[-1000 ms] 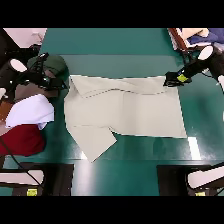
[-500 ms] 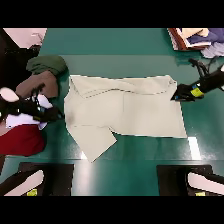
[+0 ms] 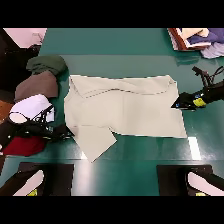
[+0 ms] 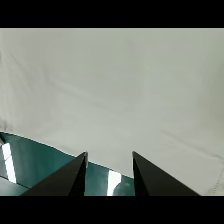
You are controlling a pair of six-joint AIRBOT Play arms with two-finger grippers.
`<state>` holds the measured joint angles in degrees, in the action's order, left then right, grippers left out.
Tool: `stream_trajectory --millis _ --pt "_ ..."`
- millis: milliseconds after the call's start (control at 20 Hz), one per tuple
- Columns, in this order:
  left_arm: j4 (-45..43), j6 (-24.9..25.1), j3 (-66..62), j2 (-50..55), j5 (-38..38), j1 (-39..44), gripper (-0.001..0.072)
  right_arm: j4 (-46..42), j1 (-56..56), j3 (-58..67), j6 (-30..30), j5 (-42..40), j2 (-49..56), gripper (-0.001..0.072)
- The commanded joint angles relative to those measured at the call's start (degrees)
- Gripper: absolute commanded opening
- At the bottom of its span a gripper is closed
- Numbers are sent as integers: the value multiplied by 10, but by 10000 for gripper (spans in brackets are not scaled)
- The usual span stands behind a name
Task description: Fold the shirts.
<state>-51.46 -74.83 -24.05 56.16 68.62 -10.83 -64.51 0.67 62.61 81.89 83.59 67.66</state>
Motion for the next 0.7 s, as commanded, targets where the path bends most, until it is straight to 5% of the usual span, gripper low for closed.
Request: stream_trajectory --millis 0,250,350,400,650 --pt "25 18 31 -2 -33 0 541 6 -1 -5 0 -8 -5 340" --pt "40 12 36 -2 -92 68 513 6 -1 -5 0 -11 -5 340" --pt "44 11 36 -2 -116 110 147 3 -1 -5 0 -10 -5 340" --pt "52 11 35 -2 -118 116 33 0 -5 -6 0 -5 -5 340" --pt "54 16 -24 -2 -61 117 23 -3 -85 -38 -11 40 -20 340"
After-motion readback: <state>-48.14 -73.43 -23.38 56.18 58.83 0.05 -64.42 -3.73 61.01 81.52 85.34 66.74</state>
